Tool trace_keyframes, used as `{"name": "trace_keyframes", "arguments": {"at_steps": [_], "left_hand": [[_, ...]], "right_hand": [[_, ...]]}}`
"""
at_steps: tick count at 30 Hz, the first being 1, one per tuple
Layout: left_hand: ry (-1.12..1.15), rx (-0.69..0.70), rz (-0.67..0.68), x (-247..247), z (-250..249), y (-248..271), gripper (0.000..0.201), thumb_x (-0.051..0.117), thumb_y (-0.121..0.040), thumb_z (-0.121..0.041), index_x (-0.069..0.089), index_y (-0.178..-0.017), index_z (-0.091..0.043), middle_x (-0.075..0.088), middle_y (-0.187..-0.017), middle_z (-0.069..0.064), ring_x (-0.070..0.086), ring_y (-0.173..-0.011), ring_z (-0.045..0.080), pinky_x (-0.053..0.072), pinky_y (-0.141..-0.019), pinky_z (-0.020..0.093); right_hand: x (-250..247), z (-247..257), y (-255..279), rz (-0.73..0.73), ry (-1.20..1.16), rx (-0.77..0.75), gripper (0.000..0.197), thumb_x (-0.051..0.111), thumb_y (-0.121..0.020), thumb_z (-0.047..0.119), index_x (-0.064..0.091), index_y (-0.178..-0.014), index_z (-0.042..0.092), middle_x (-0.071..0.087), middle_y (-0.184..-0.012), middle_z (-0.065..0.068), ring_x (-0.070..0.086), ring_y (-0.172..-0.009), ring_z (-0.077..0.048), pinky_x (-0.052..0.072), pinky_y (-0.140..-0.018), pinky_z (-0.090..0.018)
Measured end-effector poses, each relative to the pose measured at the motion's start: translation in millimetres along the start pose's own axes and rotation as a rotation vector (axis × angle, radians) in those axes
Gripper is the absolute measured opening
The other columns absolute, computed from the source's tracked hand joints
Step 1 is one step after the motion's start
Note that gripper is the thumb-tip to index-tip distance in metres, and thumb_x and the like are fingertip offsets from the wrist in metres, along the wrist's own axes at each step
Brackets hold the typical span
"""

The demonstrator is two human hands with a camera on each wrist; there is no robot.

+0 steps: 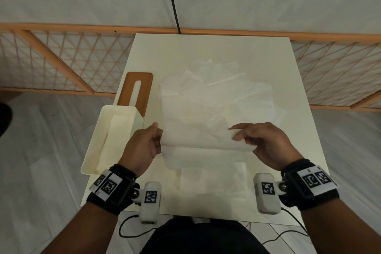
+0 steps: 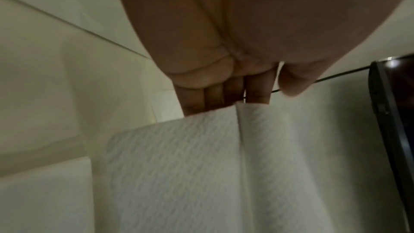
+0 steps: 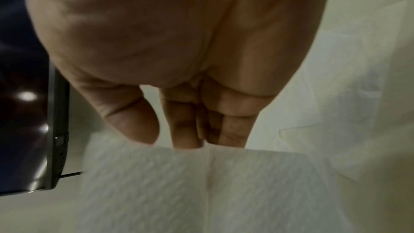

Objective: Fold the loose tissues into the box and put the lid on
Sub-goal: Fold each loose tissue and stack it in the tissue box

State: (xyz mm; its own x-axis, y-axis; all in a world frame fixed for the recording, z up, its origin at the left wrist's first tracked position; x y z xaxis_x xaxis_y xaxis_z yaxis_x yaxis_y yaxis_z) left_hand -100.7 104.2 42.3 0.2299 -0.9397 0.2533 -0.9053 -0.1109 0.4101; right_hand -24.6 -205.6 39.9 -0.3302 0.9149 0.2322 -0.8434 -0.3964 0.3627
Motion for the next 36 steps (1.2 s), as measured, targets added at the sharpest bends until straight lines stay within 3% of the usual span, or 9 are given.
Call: {"name": "trace_keyframes", "arguments": {"at_steps": [2,6,9,14,16,20,25,31,36], "left_hand": [[-0.131,-0.045,-0.062,3.3,2.0,-1.2,0.057,0.035,-0.106,-0.036,0.077,-0.084,-0.004,0.076,-0.100,0.014,0.072,-0.097,0.023,0.056,-0.082,0.036],[-0.337,0.034,-0.083,5.6,5.8,1.7,0.012,0.066,-0.092,-0.006,0.078,-0.088,-0.010,0.077,-0.092,0.003,0.072,-0.089,0.015,0.057,-0.076,0.027],[-0.386,0.028,-0.008,6.8,11.6,1.9,0.025,0.071,-0.081,0.011,0.073,-0.099,-0.006,0.076,-0.079,-0.003,0.072,-0.078,0.010,0.056,-0.075,0.025],[-0.650,-0.069,-0.002,3.9,40.2,-1.4,0.029,0.082,-0.075,-0.004,0.075,-0.096,-0.022,0.072,-0.077,-0.007,0.069,-0.071,0.008,0.055,-0.071,0.022],[-0.871,-0.077,0.037,2.2,62.5,-4.9,0.025,0.083,-0.075,-0.012,0.074,-0.093,-0.026,0.062,-0.063,-0.014,0.057,-0.055,-0.001,0.045,-0.062,0.014],[-1.065,-0.081,0.061,5.4,95.5,-11.3,0.018,0.080,-0.077,-0.018,0.071,-0.092,-0.025,0.061,-0.075,-0.009,0.057,-0.065,0.002,0.041,-0.060,0.008],[-1.102,-0.024,0.043,2.7,113.2,-16.5,0.019,0.078,-0.079,-0.015,0.067,-0.090,-0.026,0.059,-0.092,-0.010,0.059,-0.075,0.001,0.042,-0.065,0.004],[-1.120,-0.011,0.036,0.9,125.1,-21.3,0.016,0.079,-0.080,-0.018,0.067,-0.085,-0.026,0.060,-0.095,-0.004,0.059,-0.074,0.002,0.041,-0.065,0.003],[-1.106,-0.015,-0.109,-2.3,104.2,-47.4,0.015,0.080,-0.078,-0.024,0.066,-0.075,-0.024,0.063,-0.086,-0.006,0.061,-0.081,0.013,0.044,-0.074,0.021]], "right_hand": [[1.7,-3.4,0.8,-0.034,0.071,0.000,0.024,0.060,-0.089,0.007,0.076,-0.077,-0.006,0.072,-0.107,-0.019,0.054,-0.081,-0.028,0.040,-0.073,-0.030],[1.8,-8.4,1.4,-0.075,0.195,-0.009,0.006,0.077,-0.079,0.004,0.079,-0.085,0.005,0.073,-0.111,-0.013,0.068,-0.092,-0.032,0.049,-0.083,-0.040],[-1.9,-11.5,4.1,-0.110,0.352,0.036,0.020,0.081,-0.075,-0.001,0.078,-0.089,0.013,0.073,-0.113,0.002,0.072,-0.087,-0.028,0.051,-0.084,-0.035],[-7.6,-38.8,14.1,-0.098,0.537,0.182,0.028,0.082,-0.072,-0.001,0.072,-0.092,0.016,0.076,-0.081,-0.010,0.068,-0.064,-0.024,0.056,-0.068,-0.039],[-11.0,-57.5,16.5,-0.097,0.634,0.242,0.029,0.082,-0.072,-0.002,0.070,-0.092,0.015,0.074,-0.076,-0.011,0.067,-0.057,-0.022,0.057,-0.062,-0.038],[-15.4,-89.2,18.3,-0.112,0.837,0.261,0.029,0.081,-0.071,0.001,0.067,-0.090,0.018,0.066,-0.077,0.004,0.060,-0.047,-0.005,0.048,-0.052,-0.018],[-19.2,-108.7,15.7,-0.139,0.963,0.218,0.032,0.079,-0.069,0.006,0.065,-0.085,0.029,0.064,-0.096,0.007,0.062,-0.073,-0.009,0.043,-0.064,-0.015],[-18.8,-114.1,10.6,-0.122,1.040,0.174,0.034,0.078,-0.069,0.002,0.062,-0.086,0.028,0.059,-0.099,0.003,0.053,-0.074,-0.007,0.039,-0.070,-0.016],[-23.7,-99.3,4.0,-0.153,1.095,0.089,0.028,0.084,-0.070,0.010,0.069,-0.090,0.024,0.051,-0.097,0.006,0.049,-0.075,0.001,0.037,-0.067,-0.004]]}}
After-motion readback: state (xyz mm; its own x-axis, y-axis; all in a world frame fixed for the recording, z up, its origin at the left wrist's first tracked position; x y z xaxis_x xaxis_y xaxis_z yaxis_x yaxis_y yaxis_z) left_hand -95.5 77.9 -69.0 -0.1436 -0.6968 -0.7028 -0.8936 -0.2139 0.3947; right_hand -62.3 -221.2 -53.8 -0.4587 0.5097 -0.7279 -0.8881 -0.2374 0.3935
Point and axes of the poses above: each hand's wrist, its own y-axis away from the middle knuckle, its own x-axis out of the palm, z = x × y, the point moved 1 cm from there along -y, towards the middle knuckle
